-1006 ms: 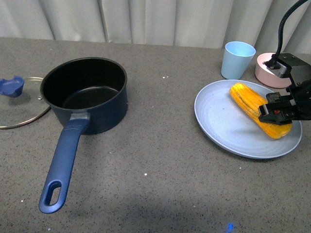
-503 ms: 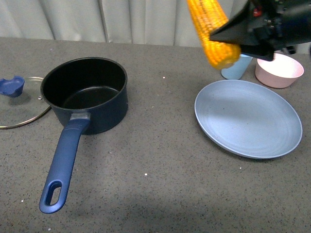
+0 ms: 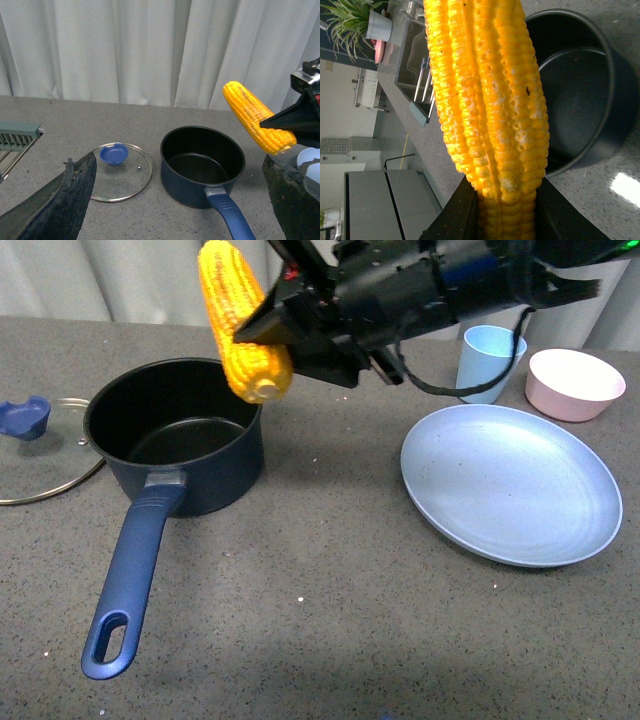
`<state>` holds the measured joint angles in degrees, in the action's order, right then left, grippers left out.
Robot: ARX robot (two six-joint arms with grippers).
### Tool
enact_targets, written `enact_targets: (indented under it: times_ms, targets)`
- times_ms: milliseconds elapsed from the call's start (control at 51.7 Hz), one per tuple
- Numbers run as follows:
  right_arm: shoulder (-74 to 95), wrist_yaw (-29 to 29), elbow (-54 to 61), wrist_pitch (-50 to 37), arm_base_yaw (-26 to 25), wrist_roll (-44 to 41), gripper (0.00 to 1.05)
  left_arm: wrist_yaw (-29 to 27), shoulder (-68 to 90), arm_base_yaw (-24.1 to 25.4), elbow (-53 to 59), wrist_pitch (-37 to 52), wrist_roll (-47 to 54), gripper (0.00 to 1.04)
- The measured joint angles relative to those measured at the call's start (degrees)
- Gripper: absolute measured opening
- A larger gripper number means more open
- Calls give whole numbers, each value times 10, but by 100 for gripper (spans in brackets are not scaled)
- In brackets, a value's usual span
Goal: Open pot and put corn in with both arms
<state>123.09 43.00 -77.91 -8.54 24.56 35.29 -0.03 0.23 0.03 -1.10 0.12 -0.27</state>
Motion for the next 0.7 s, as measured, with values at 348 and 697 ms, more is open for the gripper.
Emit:
enact_targets:
  times_ms: [348,697]
  targets:
    - [96,-4,-143,82,39,20,20,0,0,0,0,0,0,98]
    - [114,-15,-160,86,46,23,58,0,0,0,0,0,0,98]
